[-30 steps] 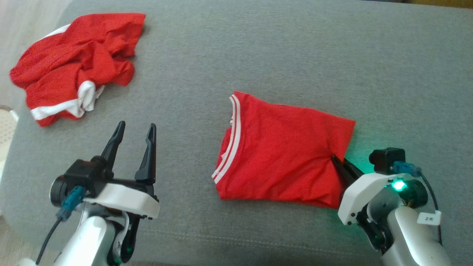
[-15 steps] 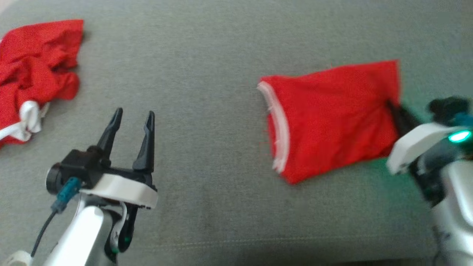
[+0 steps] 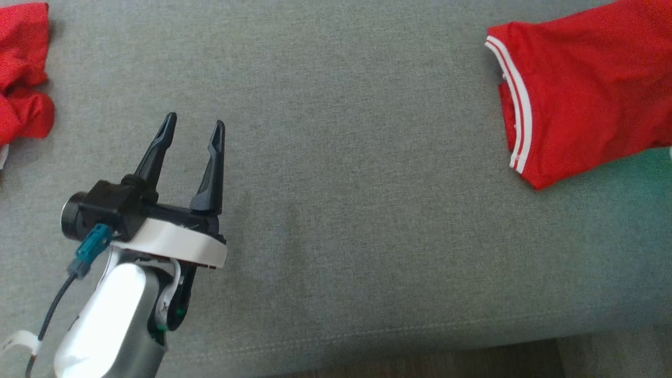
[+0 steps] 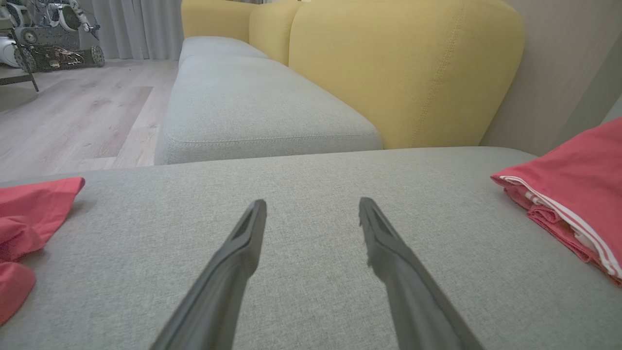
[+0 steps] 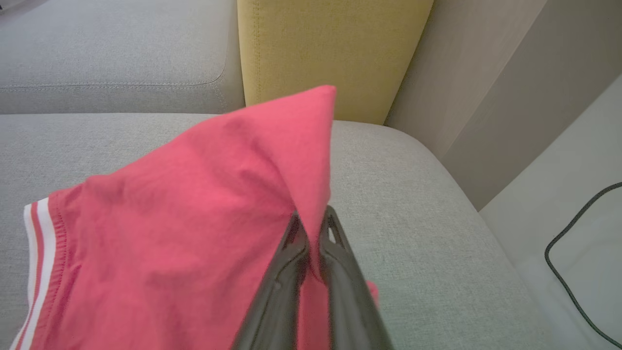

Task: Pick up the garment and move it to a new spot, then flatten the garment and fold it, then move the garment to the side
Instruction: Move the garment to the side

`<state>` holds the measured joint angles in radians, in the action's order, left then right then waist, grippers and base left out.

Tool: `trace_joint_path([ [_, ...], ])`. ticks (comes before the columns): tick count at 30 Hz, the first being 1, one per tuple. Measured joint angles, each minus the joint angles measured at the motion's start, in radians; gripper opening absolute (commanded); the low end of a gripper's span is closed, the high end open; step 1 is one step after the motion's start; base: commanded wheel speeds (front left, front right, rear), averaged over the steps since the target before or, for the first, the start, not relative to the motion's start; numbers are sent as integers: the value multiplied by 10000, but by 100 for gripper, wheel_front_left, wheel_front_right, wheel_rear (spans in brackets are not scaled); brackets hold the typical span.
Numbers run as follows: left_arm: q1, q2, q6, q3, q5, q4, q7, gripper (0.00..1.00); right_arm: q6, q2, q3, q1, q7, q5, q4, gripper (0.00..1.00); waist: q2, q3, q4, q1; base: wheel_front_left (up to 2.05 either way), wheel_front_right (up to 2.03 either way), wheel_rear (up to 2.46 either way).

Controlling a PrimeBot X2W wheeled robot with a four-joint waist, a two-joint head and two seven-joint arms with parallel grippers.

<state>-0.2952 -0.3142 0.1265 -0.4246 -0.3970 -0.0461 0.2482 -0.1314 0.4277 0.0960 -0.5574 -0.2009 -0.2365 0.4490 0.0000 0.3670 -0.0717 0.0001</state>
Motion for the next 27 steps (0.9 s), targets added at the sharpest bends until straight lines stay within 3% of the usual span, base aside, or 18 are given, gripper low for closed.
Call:
trace_joint_path([
  [13, -310, -190, -2, -86, 84, 128, -102, 100, 0, -27, 261, -436, 675, 380, 199, 0, 0, 552, -278, 0, 0, 0, 0],
  [24, -503, -322, -4, -109, 86, 203, -105, 100, 0, -420, 865, -921, 1724, 1164, 1145, 0, 0, 1070, -257, 0, 0, 0, 0],
  [25, -516, -330, -4, -109, 86, 203, -105, 100, 0, -458, 886, -928, 1801, 1191, 1239, 5, 0, 1089, -263, 0, 0, 0, 0],
  [27, -558, -330, -2, -115, 86, 203, -105, 100, -2, -571, 930, -951, 1971, 1237, 1373, 39, 0, 1109, -273, 0, 0, 0, 0],
])
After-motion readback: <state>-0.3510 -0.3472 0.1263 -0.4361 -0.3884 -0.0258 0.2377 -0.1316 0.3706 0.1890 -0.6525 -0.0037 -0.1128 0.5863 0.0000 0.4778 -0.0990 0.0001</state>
